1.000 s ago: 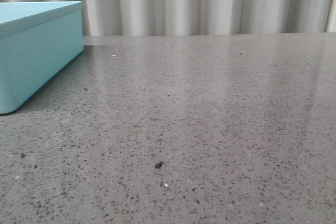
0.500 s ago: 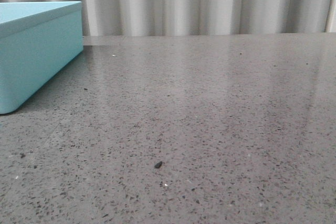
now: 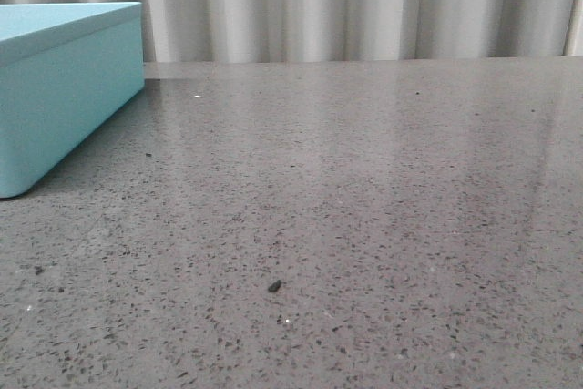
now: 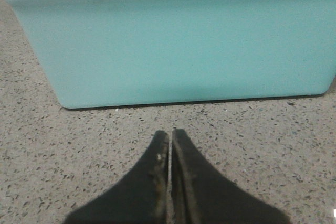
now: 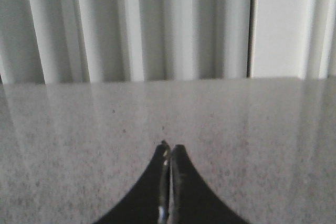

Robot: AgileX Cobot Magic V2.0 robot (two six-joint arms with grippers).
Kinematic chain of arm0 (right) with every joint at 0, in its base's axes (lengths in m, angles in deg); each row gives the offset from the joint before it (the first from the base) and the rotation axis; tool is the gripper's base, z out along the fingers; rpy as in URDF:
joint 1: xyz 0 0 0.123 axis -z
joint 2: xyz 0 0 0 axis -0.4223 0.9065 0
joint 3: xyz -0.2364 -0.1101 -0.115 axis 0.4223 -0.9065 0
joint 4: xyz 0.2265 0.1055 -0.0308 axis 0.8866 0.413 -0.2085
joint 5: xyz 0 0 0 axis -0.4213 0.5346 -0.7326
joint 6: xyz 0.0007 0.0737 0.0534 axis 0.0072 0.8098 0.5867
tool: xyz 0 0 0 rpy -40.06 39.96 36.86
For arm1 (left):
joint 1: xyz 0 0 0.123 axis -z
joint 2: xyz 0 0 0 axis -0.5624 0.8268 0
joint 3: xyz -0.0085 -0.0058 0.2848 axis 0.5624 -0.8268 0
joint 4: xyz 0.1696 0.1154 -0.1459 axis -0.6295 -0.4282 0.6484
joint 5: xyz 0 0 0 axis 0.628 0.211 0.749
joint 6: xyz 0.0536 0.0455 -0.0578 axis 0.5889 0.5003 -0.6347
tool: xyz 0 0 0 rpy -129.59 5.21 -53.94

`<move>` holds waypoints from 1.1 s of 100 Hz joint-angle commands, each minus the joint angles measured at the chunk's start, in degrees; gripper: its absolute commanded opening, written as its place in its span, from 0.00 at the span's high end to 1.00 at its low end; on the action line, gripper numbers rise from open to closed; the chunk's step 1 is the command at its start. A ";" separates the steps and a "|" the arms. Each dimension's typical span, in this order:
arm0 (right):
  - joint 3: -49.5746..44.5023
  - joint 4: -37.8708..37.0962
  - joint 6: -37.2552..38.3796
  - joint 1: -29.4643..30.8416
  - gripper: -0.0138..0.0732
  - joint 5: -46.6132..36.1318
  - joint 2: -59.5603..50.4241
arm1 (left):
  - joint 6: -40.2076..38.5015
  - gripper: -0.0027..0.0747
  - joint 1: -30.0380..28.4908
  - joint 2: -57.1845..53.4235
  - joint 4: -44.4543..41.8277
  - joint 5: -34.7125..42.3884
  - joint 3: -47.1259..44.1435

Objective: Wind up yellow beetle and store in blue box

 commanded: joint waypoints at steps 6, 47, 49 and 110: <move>-1.12 -0.87 -0.46 0.05 0.91 4.93 0.76 | -0.54 0.99 -0.06 -1.85 -0.05 3.13 -1.41; -1.25 -0.87 -0.46 0.05 0.91 16.26 0.76 | -0.54 0.99 -0.06 -1.85 -0.05 3.13 -1.41; -1.25 -0.87 -0.46 0.05 0.91 16.26 0.76 | -0.54 0.99 -0.06 -1.85 -0.05 3.13 -1.41; -1.25 -0.87 -0.46 0.05 0.91 16.17 0.76 | -0.54 0.99 -0.06 -1.85 -0.05 3.13 -1.41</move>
